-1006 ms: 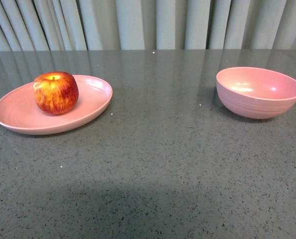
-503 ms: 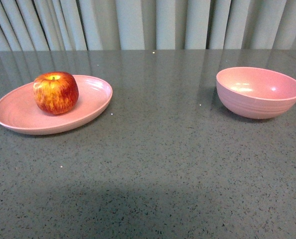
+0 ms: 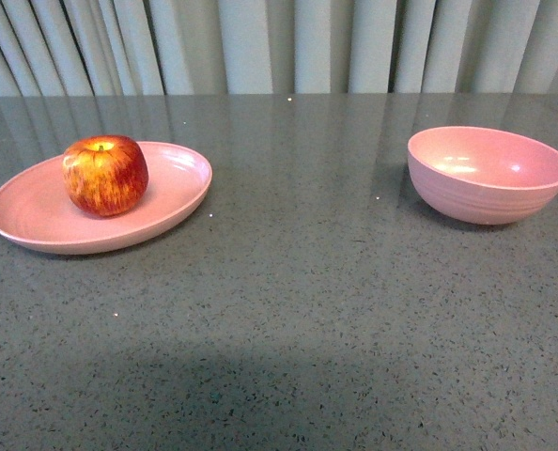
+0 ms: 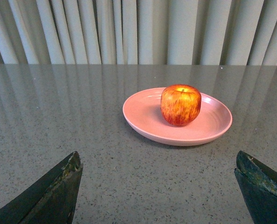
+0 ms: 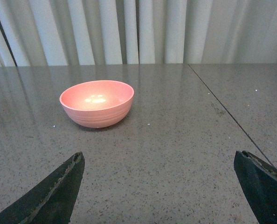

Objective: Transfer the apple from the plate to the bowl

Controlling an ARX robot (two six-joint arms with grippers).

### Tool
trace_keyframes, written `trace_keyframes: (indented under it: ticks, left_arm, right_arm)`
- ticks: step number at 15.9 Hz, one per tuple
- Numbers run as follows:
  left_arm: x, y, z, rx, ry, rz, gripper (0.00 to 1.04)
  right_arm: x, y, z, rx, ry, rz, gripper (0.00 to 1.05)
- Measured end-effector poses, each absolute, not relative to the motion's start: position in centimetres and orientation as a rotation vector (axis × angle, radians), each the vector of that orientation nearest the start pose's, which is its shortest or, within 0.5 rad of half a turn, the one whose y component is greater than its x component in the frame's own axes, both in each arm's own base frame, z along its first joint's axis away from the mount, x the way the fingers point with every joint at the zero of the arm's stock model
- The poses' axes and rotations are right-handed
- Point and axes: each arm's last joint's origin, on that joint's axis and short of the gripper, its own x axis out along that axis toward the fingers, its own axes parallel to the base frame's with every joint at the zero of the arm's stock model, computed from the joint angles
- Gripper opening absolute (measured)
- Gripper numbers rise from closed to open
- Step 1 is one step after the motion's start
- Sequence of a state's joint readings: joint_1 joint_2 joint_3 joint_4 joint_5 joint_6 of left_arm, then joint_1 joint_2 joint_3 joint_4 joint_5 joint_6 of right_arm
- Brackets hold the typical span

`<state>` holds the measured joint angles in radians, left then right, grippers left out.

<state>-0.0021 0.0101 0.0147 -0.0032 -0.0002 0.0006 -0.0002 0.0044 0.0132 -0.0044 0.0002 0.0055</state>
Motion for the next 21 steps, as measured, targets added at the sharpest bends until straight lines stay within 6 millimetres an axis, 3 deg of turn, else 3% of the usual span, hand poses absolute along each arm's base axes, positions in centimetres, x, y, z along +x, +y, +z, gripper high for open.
trace_keyframes:
  ticks: [3,5,6,9,13,15,18,21]
  left_arm:
    - [9.7,0.0,16.7,0.001,-0.001,-0.002,0.98]
    - [9.7,0.0,16.7,0.001,-0.001,-0.002,0.98]
    - [9.7,0.0,16.7,0.001,-0.001,-0.002,0.98]
    - [9.7,0.0,16.7,0.001,-0.001,-0.002,0.98]
    - [9.7,0.0,16.7,0.001,-0.001,-0.002,0.98]
    - [9.7,0.0,16.7,0.001,-0.001,-0.002,0.98]
    - [9.7,0.0,16.7,0.001,-0.001,-0.002,0.98]
    - [9.7,0.0,16.7,0.001,-0.001,-0.002,0.98]
  right_arm:
    - [9.7,0.0,16.7,0.006,-0.004,0.0,0.98]
    - [10.1,0.2,16.5,0.06,0.197,-0.033,0.98]
    - [10.6,0.2,17.2,0.084,0.194,-0.03,0.98]
    - [12.8,0.2,22.1,0.092,0.057,0.002,0.98]
    - [19.4,0.3,28.1,0.076,0.018,0.053,0.98]
    - [23.7,0.3,29.7,0.079,0.088,0.076,0.98]
    - [30.3,0.4,29.4,0.084,0.251,0.097,0.98]
    - [35.1,0.5,27.5,0.08,0.422,0.085,0.98]
